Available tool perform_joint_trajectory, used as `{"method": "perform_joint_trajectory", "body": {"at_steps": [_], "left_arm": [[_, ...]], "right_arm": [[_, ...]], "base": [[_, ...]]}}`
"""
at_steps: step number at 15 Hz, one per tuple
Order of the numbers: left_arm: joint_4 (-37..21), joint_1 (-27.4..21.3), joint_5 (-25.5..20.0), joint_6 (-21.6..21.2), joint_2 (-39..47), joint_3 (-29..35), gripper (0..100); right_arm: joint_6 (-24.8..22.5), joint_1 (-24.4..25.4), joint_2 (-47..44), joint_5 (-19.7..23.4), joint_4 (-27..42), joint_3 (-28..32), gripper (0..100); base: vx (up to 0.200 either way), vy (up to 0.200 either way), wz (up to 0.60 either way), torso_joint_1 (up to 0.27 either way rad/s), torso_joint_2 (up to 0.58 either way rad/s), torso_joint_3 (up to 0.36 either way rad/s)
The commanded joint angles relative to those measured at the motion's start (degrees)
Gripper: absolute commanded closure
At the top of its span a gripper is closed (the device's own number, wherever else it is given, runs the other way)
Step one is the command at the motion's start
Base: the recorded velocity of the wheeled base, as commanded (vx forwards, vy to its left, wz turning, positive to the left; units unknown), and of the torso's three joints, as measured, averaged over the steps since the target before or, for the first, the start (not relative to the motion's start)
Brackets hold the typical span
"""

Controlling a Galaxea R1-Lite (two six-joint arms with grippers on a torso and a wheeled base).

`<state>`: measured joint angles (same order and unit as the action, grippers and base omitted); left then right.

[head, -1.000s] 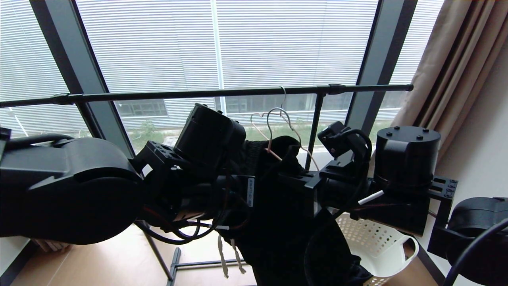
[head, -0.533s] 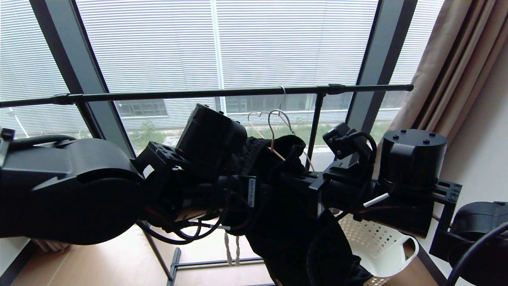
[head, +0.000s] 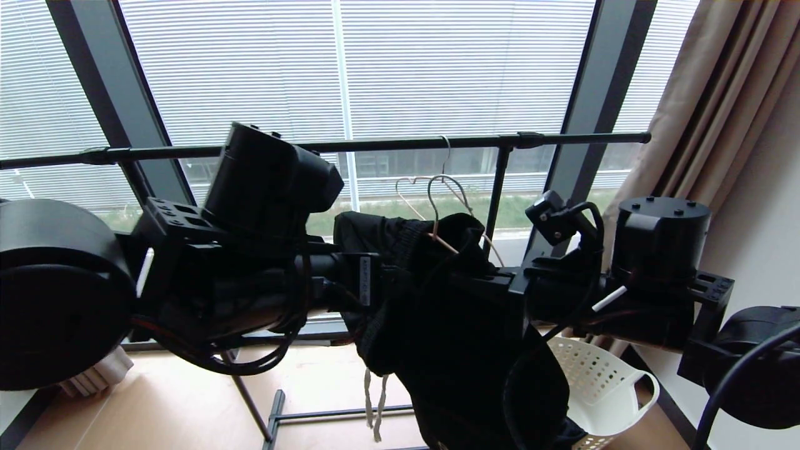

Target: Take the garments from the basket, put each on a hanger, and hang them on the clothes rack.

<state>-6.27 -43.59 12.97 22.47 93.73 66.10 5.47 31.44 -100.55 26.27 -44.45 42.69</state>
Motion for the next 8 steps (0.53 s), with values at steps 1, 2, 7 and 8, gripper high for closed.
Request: {"method": "perform_joint_trajectory", "body": {"at_steps": [1,2,7,8], "left_arm": [[0.0,3.5,-2.4,-3.1,-6.5,-3.1,0],[0.0,6.4,-8.1,-7.4,-10.1,-5.1,0],[-0.2,17.0,-22.4,-27.7,-15.4,-7.2,0],[-0.2,19.3,-26.9,-31.3,-15.1,-7.3,0]], "right_arm": [[-0.9,-2.4,-0.4,2.9,-0.8,-0.3,100],[-2.6,-3.5,-0.3,6.2,-0.9,-0.7,100],[-16.0,-4.9,-1.9,17.2,-0.8,-1.7,100],[-19.1,-4.9,-2.7,18.3,-0.6,-1.9,100]], "base": [[0.000,0.000,0.00,0.000,0.00,0.000],[0.000,0.000,0.00,0.000,0.00,0.000],[0.000,0.000,0.00,0.000,0.00,0.000],[0.000,0.000,0.00,0.000,0.00,0.000]]}}
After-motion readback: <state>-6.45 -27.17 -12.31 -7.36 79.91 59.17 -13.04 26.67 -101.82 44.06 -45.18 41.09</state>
